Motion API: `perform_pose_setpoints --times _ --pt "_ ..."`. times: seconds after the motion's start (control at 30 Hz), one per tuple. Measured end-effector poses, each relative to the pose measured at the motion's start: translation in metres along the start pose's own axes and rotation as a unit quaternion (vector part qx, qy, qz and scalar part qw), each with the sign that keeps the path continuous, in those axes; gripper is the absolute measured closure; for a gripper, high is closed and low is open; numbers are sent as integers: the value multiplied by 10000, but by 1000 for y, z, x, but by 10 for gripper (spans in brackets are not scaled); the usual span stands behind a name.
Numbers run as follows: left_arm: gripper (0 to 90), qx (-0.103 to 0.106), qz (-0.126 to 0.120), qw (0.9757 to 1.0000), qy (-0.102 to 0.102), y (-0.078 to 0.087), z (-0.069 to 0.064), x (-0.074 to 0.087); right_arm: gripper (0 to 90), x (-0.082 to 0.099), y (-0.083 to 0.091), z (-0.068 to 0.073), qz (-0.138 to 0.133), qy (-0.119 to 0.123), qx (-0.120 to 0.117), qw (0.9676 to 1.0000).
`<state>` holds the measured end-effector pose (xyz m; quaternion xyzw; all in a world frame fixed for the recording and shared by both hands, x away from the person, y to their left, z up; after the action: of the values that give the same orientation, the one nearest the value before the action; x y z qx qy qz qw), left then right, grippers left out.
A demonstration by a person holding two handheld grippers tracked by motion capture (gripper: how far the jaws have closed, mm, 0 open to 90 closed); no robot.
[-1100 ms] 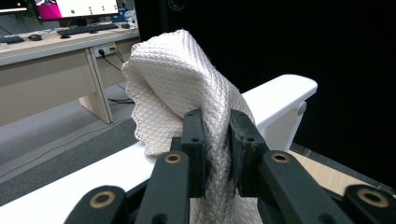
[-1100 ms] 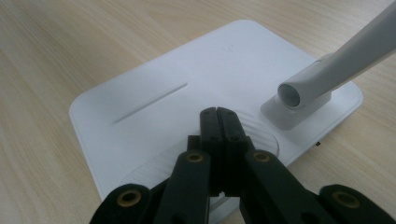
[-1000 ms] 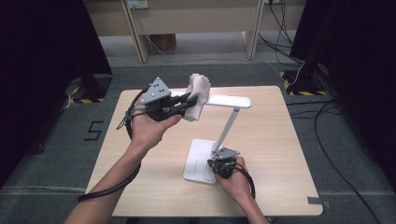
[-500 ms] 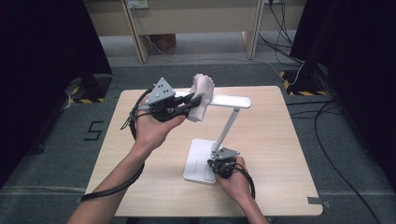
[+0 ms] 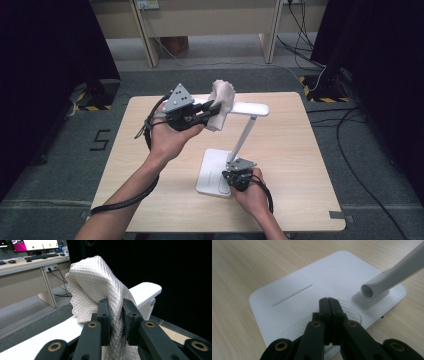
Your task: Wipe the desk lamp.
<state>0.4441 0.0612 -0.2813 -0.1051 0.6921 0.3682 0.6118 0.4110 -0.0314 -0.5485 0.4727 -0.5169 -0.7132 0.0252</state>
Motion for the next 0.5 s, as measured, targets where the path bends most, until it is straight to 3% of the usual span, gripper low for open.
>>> perform_pose_setpoints --times 0.5 --pt "779 100 23 9999 -62 -11 -11 -5 900 0 0 0 3 9 -2 10000"
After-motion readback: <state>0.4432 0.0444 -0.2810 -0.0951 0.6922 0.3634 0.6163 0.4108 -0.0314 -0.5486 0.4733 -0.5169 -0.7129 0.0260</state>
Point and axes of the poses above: each handheld gripper's, and its own axes: y roughly backward along the jaws, x roughly out of its underside, z roughly to its left, the point moved 8 cm from there along -y, roughly forward along the jaws, and after that the axes turned 9 degrees about z, right-handed, at the moved point
